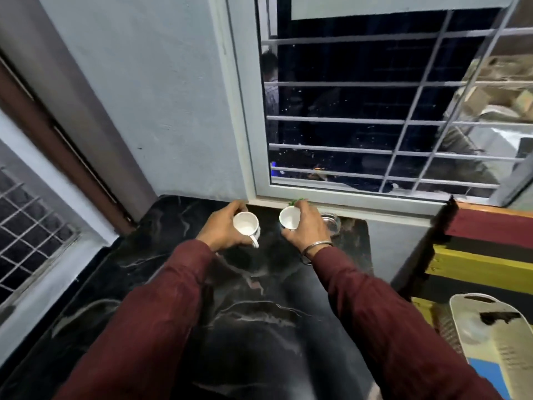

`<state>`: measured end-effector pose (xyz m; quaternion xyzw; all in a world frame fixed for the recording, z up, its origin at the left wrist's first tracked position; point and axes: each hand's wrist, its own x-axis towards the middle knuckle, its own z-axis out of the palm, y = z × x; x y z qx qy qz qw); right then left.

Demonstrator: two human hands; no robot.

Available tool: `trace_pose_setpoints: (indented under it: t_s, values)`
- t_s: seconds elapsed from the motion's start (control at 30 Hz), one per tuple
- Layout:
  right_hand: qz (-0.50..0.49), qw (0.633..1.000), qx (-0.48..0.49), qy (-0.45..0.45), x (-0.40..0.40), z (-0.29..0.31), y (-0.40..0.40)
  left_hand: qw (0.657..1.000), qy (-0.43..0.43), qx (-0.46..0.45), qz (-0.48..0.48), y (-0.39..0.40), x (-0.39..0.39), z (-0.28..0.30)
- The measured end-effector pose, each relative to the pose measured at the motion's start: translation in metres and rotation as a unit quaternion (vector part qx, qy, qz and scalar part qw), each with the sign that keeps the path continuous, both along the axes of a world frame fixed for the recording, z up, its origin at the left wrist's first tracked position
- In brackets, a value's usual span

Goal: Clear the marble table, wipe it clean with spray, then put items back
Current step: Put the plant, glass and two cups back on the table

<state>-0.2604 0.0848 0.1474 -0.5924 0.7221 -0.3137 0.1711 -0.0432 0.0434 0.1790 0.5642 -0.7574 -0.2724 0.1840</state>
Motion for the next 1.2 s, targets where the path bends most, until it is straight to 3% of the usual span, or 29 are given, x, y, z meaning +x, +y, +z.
trace_pose_setpoints:
  t_s: [0.2, 0.47, 0.73, 1.2]
  values:
    - [-0.052, 0.998, 0.042, -0.011, 0.091, -0.032, -0.063, 0.999, 0.009, 0.032, -0.012, -0.088, 0.092, -0.041]
    - [-0.181, 0.979, 0.092, -0.036, 0.173, -0.061, -0.116, 0.993, -0.006, 0.064, -0.099, -0.184, 0.155, -0.074]
    - [-0.167, 0.980, 0.088, -0.058, 0.187, -0.073, -0.170, 0.991, -0.019, 0.070, -0.111, -0.234, 0.158, -0.090]
    - [-0.162, 0.970, 0.181, -0.009, 0.194, -0.135, -0.256, 0.986, -0.067, 0.069, -0.134, -0.317, 0.149, -0.154]
